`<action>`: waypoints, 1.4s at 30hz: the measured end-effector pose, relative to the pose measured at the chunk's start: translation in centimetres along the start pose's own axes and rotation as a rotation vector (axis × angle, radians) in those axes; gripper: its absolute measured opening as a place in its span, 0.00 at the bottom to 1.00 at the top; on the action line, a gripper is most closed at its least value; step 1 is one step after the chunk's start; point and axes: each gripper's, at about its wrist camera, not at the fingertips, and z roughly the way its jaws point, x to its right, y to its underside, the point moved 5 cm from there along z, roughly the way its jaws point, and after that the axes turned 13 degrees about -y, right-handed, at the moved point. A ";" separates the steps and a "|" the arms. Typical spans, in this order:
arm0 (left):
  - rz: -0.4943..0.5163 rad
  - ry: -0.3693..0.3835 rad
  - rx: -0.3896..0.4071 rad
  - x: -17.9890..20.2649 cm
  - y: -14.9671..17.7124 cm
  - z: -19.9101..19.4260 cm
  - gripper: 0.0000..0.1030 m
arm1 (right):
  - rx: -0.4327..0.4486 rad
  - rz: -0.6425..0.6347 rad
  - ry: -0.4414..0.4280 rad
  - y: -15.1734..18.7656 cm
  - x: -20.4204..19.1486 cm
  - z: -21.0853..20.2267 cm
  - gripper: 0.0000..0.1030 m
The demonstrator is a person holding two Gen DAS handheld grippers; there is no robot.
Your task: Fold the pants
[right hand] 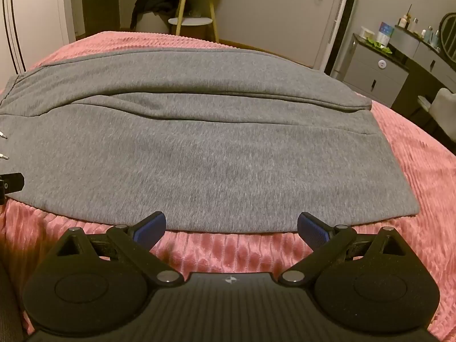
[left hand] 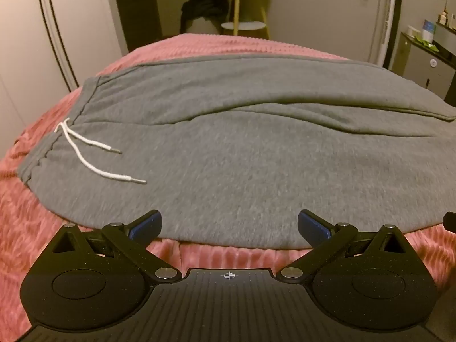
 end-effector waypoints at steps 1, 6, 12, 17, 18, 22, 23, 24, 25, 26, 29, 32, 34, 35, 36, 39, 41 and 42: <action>0.000 0.000 0.001 0.0 0.0 0.0 1.00 | 0.003 0.001 0.002 0.1 -0.1 0.0 0.96; 0.000 0.000 0.001 0.0 0.0 0.0 1.00 | 0.008 0.005 0.002 0.2 -0.1 0.0 0.96; -0.001 0.000 0.000 0.0 0.0 0.0 1.00 | 0.009 0.005 0.002 0.3 -0.1 0.0 0.96; -0.002 0.002 -0.001 -0.1 0.1 0.0 1.00 | 0.010 0.006 0.001 0.3 -0.1 0.0 0.96; -0.002 0.001 -0.002 -0.1 0.1 0.1 1.00 | 0.010 0.006 0.001 0.3 -0.1 0.0 0.96; -0.002 0.002 -0.003 -0.1 0.1 0.1 1.00 | 0.009 0.006 0.001 0.3 -0.1 0.0 0.96; -0.002 0.002 -0.003 -0.1 0.1 0.1 1.00 | 0.009 0.006 0.000 0.3 -0.1 0.0 0.96; -0.002 0.002 -0.002 -0.1 0.1 0.1 1.00 | 0.010 0.007 0.000 0.3 0.0 0.0 0.96; -0.002 0.002 -0.003 -0.1 0.1 0.1 1.00 | 0.010 0.007 0.000 0.3 -0.1 0.0 0.96; -0.003 0.002 -0.003 -0.1 0.2 0.1 1.00 | 0.010 0.007 0.000 0.3 0.0 0.0 0.96; -0.002 0.003 -0.004 -0.1 0.2 0.1 1.00 | 0.010 0.007 0.000 0.3 -0.1 0.0 0.96; -0.003 0.003 -0.005 -0.1 0.2 0.1 1.00 | 0.010 0.007 0.000 0.3 0.0 0.0 0.96; -0.004 0.003 -0.005 -0.1 0.2 0.2 1.00 | 0.010 0.007 0.000 0.3 0.0 0.0 0.96; -0.004 0.003 -0.005 -0.1 0.3 0.2 1.00 | 0.010 0.008 -0.001 0.3 0.0 0.0 0.96; -0.004 0.003 -0.005 -0.1 0.2 0.2 1.00 | 0.010 0.008 -0.001 0.3 0.0 0.0 0.96; -0.004 0.003 -0.006 -0.1 0.2 0.2 1.00 | 0.009 0.007 0.000 0.3 -0.1 0.0 0.96; -0.004 0.003 -0.006 -0.1 0.2 0.1 1.00 | 0.010 0.008 -0.001 0.3 -0.1 0.0 0.96; -0.005 0.003 -0.006 -0.1 0.3 0.2 1.00 | 0.010 0.007 -0.001 0.3 0.0 0.0 0.96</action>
